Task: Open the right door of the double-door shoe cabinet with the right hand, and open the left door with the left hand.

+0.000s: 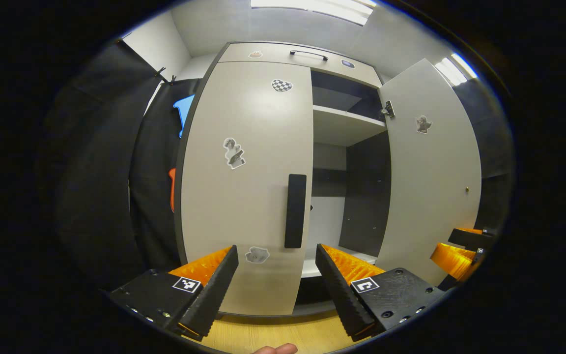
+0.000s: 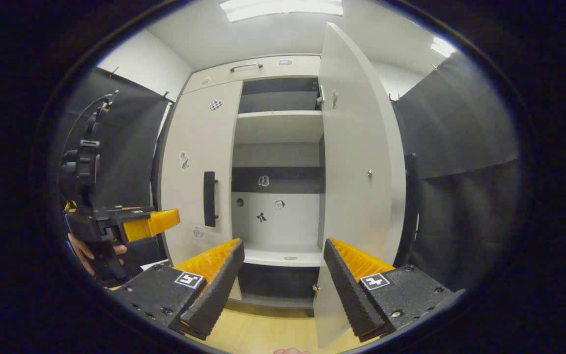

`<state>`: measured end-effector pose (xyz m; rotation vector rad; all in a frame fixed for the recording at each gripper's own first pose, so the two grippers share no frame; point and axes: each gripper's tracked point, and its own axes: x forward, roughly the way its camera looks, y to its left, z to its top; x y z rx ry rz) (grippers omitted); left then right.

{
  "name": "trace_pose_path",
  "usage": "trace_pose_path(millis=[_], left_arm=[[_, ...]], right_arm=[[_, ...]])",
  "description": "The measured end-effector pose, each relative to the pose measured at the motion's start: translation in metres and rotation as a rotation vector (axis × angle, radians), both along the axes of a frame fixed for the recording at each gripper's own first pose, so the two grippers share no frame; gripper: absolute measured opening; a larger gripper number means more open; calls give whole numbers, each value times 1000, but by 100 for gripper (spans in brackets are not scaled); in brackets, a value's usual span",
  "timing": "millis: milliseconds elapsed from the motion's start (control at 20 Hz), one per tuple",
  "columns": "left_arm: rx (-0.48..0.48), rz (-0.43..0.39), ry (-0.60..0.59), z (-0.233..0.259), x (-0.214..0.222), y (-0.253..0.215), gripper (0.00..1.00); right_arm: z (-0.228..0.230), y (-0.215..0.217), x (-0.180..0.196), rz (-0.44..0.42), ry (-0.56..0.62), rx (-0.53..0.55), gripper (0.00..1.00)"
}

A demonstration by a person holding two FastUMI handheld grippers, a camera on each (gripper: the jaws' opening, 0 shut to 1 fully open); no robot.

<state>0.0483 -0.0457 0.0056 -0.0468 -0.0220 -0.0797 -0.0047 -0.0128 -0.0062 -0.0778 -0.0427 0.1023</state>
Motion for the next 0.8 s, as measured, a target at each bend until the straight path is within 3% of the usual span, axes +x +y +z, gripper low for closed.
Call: trace_pose_path(millis=[400,500,750,800], left_arm=[[57,21,36,2,108,-24,95],[45,37,81,-10,120,-22,95],[52,95,66,-8,122,-14,94],[40,93,67,-7,122,-13,86]], right_arm=[[-5,-11,-6,27,11,14,100],[-4,-10,-7,38,5,9,99],[-4,-7,0,49,-15,-29,99],[-5,-7,1,49,-12,-28,99]])
